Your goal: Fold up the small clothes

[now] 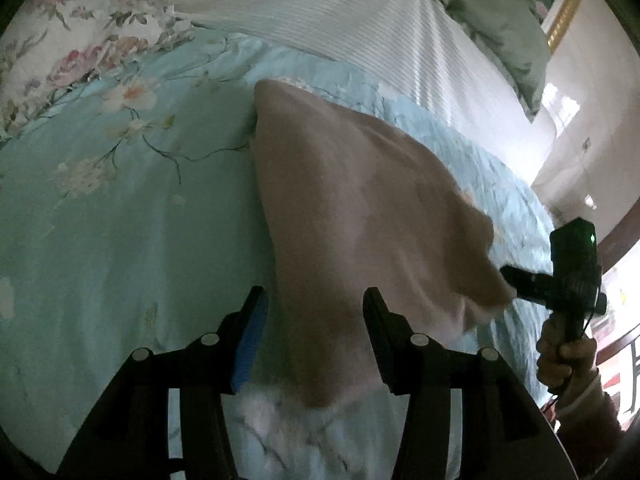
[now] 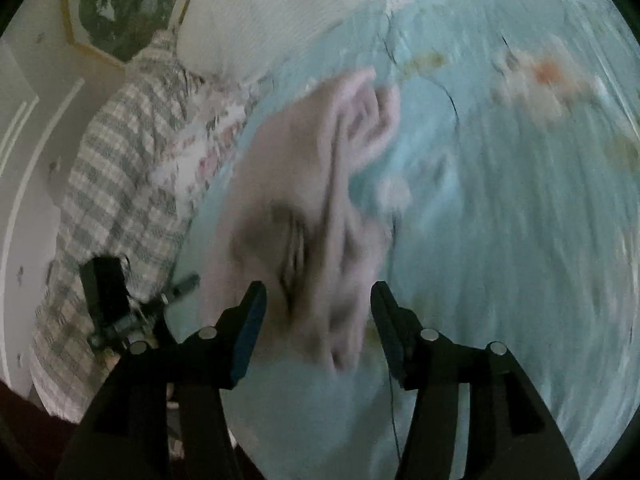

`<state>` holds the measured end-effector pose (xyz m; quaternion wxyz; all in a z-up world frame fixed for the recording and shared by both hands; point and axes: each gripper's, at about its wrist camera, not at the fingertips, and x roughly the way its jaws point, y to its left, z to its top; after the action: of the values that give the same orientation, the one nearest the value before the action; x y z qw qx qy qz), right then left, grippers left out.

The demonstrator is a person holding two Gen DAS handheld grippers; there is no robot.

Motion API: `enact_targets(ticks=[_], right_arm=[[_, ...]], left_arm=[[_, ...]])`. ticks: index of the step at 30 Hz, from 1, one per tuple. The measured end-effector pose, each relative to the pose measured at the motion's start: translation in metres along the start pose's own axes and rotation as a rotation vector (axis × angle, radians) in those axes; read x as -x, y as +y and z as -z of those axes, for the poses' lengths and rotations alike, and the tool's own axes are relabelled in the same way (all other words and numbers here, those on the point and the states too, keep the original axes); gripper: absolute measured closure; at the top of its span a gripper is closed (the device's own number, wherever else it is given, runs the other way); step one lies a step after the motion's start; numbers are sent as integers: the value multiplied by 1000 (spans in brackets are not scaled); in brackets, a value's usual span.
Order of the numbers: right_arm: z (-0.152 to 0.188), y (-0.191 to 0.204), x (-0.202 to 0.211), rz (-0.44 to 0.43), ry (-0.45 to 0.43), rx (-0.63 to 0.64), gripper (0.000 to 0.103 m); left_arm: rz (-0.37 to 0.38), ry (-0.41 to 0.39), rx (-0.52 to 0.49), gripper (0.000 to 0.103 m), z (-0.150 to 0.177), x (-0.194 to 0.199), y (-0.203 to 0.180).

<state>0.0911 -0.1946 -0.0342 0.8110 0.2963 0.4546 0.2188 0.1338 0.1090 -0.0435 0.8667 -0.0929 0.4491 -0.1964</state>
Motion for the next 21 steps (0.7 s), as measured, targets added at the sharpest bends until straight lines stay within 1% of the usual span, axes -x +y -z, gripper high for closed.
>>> enact_targets(ticks=[1, 3, 4, 6, 8, 9, 10, 11, 13, 16, 18, 19, 21], right_arm=[[11, 0, 0, 4, 13, 13, 47], [24, 1, 1, 11, 21, 41, 47], [28, 4, 1, 15, 23, 63, 47], [32, 12, -1, 36, 32, 117, 47], [33, 21, -3, 59, 53, 173, 47], [34, 26, -4, 63, 55, 200, 47], [34, 27, -2, 61, 54, 211, 47], [33, 28, -2, 67, 50, 217, 47], [29, 27, 0, 112, 22, 208, 47], [23, 32, 17, 151, -54, 209, 47], [21, 45, 27, 157, -95, 250, 46], [21, 53, 28, 151, -94, 275, 43], [18, 62, 23, 145, -67, 304, 43]], left_arm=[[2, 1, -13, 53, 6, 6, 1], [14, 7, -68, 53, 16, 12, -10], [6, 11, -105, 52, 20, 14, -17], [-29, 25, -184, 52, 29, 12, -33], [-66, 59, -255, 52, 42, 7, -45], [-80, 61, -270, 52, 45, 6, -47], [-110, 55, -293, 51, 51, 4, -51], [-128, 51, -300, 50, 53, 3, -52], [-167, 57, -305, 50, 57, -5, -51], [-194, 75, -326, 50, 63, -11, -52], [-203, 73, -350, 50, 68, -11, -53], [-201, 71, -352, 50, 67, -12, -52], [-175, 53, -352, 50, 67, -11, -53]])
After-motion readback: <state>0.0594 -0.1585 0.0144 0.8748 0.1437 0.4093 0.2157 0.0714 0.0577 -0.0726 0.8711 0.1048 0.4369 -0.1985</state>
